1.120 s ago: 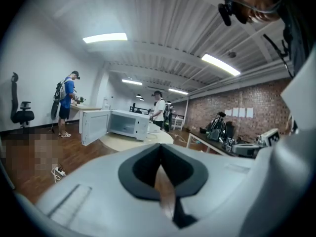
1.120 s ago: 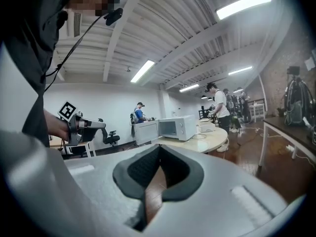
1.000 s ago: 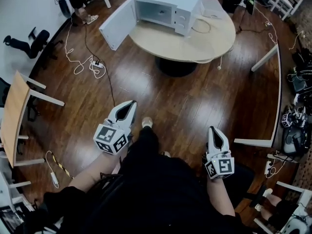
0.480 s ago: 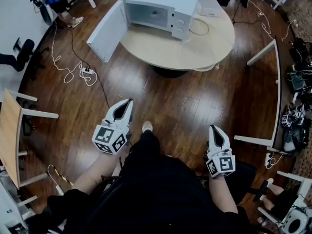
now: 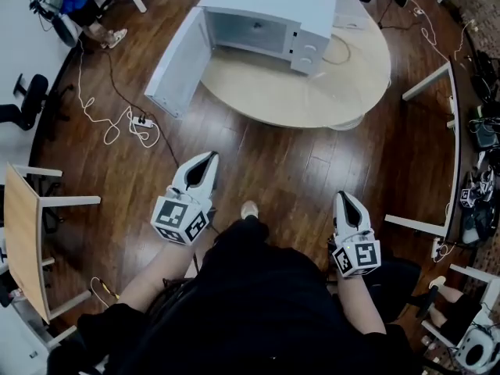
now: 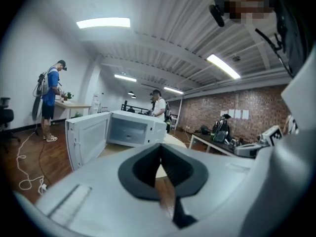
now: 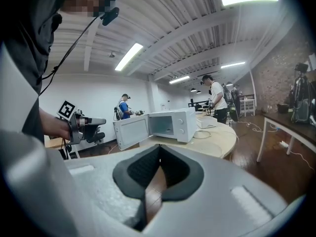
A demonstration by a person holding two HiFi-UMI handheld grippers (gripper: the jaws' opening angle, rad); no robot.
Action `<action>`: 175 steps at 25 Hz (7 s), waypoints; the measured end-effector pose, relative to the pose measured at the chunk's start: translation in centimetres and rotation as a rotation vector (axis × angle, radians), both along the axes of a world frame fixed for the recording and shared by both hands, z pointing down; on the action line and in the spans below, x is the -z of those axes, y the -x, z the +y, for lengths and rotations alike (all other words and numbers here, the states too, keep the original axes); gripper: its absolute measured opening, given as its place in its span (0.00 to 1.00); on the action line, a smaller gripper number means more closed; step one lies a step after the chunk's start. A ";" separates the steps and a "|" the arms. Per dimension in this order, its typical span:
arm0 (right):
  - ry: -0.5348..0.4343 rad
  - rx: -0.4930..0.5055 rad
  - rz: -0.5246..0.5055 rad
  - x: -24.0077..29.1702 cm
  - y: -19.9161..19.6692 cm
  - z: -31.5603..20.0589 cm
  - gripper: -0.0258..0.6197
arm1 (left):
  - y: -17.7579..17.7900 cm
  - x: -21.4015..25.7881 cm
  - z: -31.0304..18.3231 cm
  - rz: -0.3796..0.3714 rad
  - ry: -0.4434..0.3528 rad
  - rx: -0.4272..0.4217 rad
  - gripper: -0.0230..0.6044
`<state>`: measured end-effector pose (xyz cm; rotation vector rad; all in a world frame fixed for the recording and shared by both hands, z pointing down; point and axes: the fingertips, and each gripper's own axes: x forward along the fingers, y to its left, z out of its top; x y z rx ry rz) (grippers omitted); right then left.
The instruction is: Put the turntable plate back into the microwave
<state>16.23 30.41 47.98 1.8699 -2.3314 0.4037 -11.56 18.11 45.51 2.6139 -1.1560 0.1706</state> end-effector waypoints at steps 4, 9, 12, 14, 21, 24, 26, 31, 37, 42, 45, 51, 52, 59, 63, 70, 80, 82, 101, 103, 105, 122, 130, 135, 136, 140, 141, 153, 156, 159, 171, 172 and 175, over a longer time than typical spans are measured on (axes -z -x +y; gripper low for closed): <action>-0.026 -0.029 0.016 1.2 1.3 -2.4 0.04 | 0.3 0.8 -2.7 0.020 -0.027 -0.042 0.05; -0.028 -0.066 0.041 1.6 1.5 -3.4 0.04 | 0.7 0.9 -5.7 0.056 -0.021 -0.052 0.05; -0.024 -0.093 0.043 1.6 1.1 -3.6 0.04 | 0.4 1.3 -6.6 0.075 -0.028 -0.064 0.05; -0.027 -0.105 0.035 1.8 1.0 -4.2 0.04 | 0.2 1.6 -7.1 0.081 -0.039 -0.072 0.05; -0.041 -0.053 0.033 1.5 2.3 -6.7 0.04 | 0.8 1.1 -8.1 0.072 -0.039 -0.053 0.05; -0.026 -0.031 0.012 0.3 3.0 -8.4 0.04 | 0.9 1.6 -8.8 0.047 -0.069 -0.057 0.05; -0.027 -0.011 0.002 -0.3 3.7 -9.7 0.04 | 1.1 1.7 -9.5 0.023 -0.082 -0.059 0.05; -0.027 0.022 0.007 -0.5 3.8 -13.0 0.04 | 1.7 1.6 -11.6 0.010 -0.080 -0.032 0.05; -0.013 0.005 -0.011 -0.6 1.3 -18.1 0.04 | -0.2 1.8 -15.9 -0.010 -0.077 -0.024 0.05; -0.046 0.009 -0.022 0.5 0.5 -21.7 0.04 | -1.5 2.3 -19.0 -0.011 -0.074 -0.030 0.05; -0.023 -0.006 -0.010 -0.1 -0.7 -23.2 0.04 | -2.6 2.6 -21.4 -0.043 -0.069 -0.031 0.05; 0.047 -0.119 -0.020 -3.3 -5.7 -26.1 0.04 | -5.1 3.7 -25.7 -0.063 -0.094 -0.047 0.05; 0.044 -0.126 -0.027 -3.4 -6.1 -26.8 0.04 | -5.3 3.8 -26.3 -0.068 -0.100 -0.051 0.05; 0.013 -0.141 -0.036 -3.3 -7.5 -30.3 0.04 | -7.0 4.9 -30.1 -0.070 -0.131 -0.066 0.05; 0.028 -0.149 -0.024 -3.8 -8.2 -31.0 0.04 | -7.2 5.6 -31.3 -0.058 -0.150 -0.063 0.05; 0.028 -0.223 -0.019 -3.2 -8.1 -31.3 0.04 | -6.4 5.6 -33.1 -0.023 -0.154 -0.112 0.05; 0.077 -0.670 -0.096 -6.5 -15.1 -25.2 0.04 | -6.5 6.2 -35.8 -0.020 -0.134 -0.295 0.05; 0.105 -0.725 -0.124 -7.9 -15.7 -23.5 0.04 | -7.0 6.2 -36.1 -0.029 -0.135 -0.330 0.05; 0.276 -0.825 -0.306 -17.1 -18.5 -15.9 0.35 | -14.4 6.6 -34.3 -0.071 -0.137 -0.490 0.05; 0.285 -0.842 -0.337 -18.0 -18.5 -15.6 0.39 | -14.5 6.7 -34.3 -0.078 -0.138 -0.490 0.05; 0.292 -0.842 -0.386 -19.0 -18.4 -15.6 0.42 | -14.6 6.8 -34.2 -0.085 -0.140 -0.489 0.05; 0.359 -0.778 -0.578 -23.7 -18.3 -17.5 0.51 | -14.3 6.6 -33.2 -0.134 -0.133 -0.441 0.05; 0.380 -0.723 -0.625 -24.8 -17.8 -18.9 0.51 | -13.9 5.9 -32.8 -0.159 -0.107 -0.411 0.05; 0.392 -0.675 -0.657 -25.4 -17.3 -20.2 0.51 | -13.4 6.0 -32.9 -0.168 -0.103 -0.384 0.05; 0.395 -0.667 -0.663 -25.5 -17.3 -20.5 0.51 | -13.3 6.0 -32.8 -0.171 -0.103 -0.380 0.05; 0.408 -0.650 -0.674 -26.0 -17.0 -21.2 0.51 | -12.8 6.0 -32.8 -0.178 -0.102 -0.363 0.05; 0.414 -0.649 -0.680 -26.1 -16.9 -21.3 0.51 | -12.7 5.9 -32.8 -0.179 -0.100 -0.360 0.05; 0.435 -0.659 -0.693 -26.5 -16.8 -21.2 0.50 | -13.4 5.9 -32.6 -0.171 -0.090 -0.364 0.05; 0.430 -0.671 -0.685 -26.4 -16.8 -21.1 0.49 | -13.8 6.2 -32.7 -0.164 -0.096 -0.369 0.05; 0.417 -0.676 -0.698 -26.4 -16.7 -20.9 0.46 | -14.1 6.4 -32.9 -0.153 -0.091 -0.370 0.05; 0.340 -0.703 -0.801 -25.8 -16.3 -19.3 0.35 | -15.2 6.9 -32.7 -0.131 -0.090 -0.393 0.05; 0.332 -0.703 -0.801 -25.7 -16.2 -19.0 0.34 | -15.4 6.9 -32.6 -0.127 -0.087 -0.396 0.05; 0.316 -0.697 -0.808 -25.5 -16.2 -18.3 0.31 | -15.8 7.0 -32.2 -0.117 -0.081 -0.403 0.05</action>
